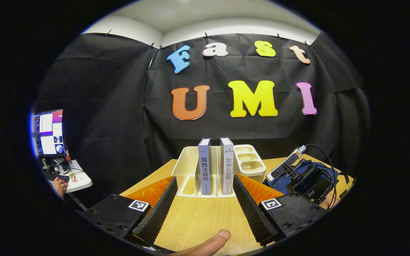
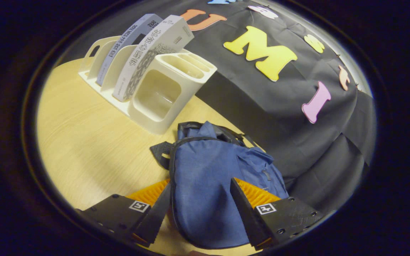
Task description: Open the schoolbag, grab two books from the bookshelf and put them into the schoolbag.
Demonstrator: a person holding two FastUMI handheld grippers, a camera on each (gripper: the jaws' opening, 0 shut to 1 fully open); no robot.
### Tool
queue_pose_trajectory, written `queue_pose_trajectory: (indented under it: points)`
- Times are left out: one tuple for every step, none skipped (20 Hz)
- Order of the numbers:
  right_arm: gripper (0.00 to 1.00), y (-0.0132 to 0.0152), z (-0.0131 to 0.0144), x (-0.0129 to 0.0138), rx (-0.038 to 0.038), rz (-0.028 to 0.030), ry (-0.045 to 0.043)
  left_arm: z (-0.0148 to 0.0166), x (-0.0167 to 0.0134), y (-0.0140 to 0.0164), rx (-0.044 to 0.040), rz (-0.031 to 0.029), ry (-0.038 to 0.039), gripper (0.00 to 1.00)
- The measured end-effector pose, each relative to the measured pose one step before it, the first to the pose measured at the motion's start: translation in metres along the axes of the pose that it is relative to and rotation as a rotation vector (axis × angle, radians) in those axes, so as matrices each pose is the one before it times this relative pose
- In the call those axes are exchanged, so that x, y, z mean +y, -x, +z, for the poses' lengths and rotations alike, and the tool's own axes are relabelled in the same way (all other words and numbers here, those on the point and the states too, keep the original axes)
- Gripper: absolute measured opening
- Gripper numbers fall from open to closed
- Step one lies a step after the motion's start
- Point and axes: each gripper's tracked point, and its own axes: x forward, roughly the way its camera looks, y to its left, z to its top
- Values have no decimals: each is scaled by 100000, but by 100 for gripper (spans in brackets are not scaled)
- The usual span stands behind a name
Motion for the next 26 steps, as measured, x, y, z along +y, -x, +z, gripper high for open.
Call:
queue_pose_trajectory:
  points:
    - [93, 151, 125, -160, 224, -437, -213, -75, 263, -102, 449, 341, 556, 98]
    - [90, 200, 274, -325, -140, -974, 221, -130, 198, -86, 532, 456, 646, 98]
    - [84, 172, 320, -835, -918, -2935, 1281, -23, 230, 16, 414, 320, 828, 98]
    - [89, 216, 734, -671, -2205, -1962, 656, -108, 96, -106, 362, -62, 932, 99]
    - [80, -65, 559, -551, -1250, -1406, -353, -44, 42, -49, 291, -136, 888, 99]
    - [86, -356, 47, -261, 369, 41, -1152, 42, 78, 39, -99, -17, 634, 99]
    - [87, -628, -344, 131, 2527, 1720, -1625, 162, 128, 184, -140, 107, 624, 99]
    - [80, -234, -411, 356, 3428, 2313, -2528, 48, 45, 27, 93, 34, 731, 99]
    - [70, -848, -255, 299, 2319, 2600, -1371, -188, 2, -19, 146, -107, 438, 99]
    - [58, -332, 122, -126, 142, -80, -198, 165, -5, -17, -429, -200, 60, 99]
    - [53, -308, 308, -207, -1834, -372, 399, 11, 32, -49, -115, -119, -165, 98]
    - [34, 46, 443, -344, -2152, -778, 377, 11, -56, 1, -54, -40, -104, 99]
    - [27, -230, 143, 117, -440, 931, 1433, -27, -53, -2, 64, -293, -36, 99]
    - [10, -23, -82, 434, 587, 3932, 2266, -110, -158, -115, 303, -477, 11, 99]
    - [10, -155, -504, 269, 2457, 3871, 1404, -16, -255, -107, 293, -390, -50, 99]
    - [10, 89, -27, 46, 237, 3189, -1112, -177, -115, -88, 481, -161, -47, 99]
    - [10, 224, 247, -617, -744, 1358, -1967, -197, -66, -15, 476, -31, -99, 99]
    - [10, 459, 442, -876, -1407, 653, -2580, -76, -100, -50, 320, -76, -126, 99]
    - [10, 543, 597, -983, -2321, 219, -2989, -49, -134, -123, 147, -178, -261, 98]
    - [10, 475, 941, -1305, -2342, -992, -2200, 4, -169, 39, 244, -176, -226, 98]
    - [9, 245, 640, -1207, -1894, -286, -1877, -207, -108, -103, 209, -200, -255, 99]
    - [4, 409, 588, -943, -321, 1220, -1366, -81, -142, -121, 272, -201, -282, 98]
    - [4, 51, 496, -986, -814, 615, -1806, -143, -111, -118, 434, -155, -271, 99]
    - [4, 162, 587, -1257, -305, 247, -1679, -109, -62, -91, 205, -108, -26, 99]
    - [4, 32, 490, -1158, -337, 359, -1968, -122, -180, -60, 370, -311, 59, 99]
    - [4, 10, 515, -1115, 170, 452, -1689, 4, -107, -106, -341, -304, -12, 99]
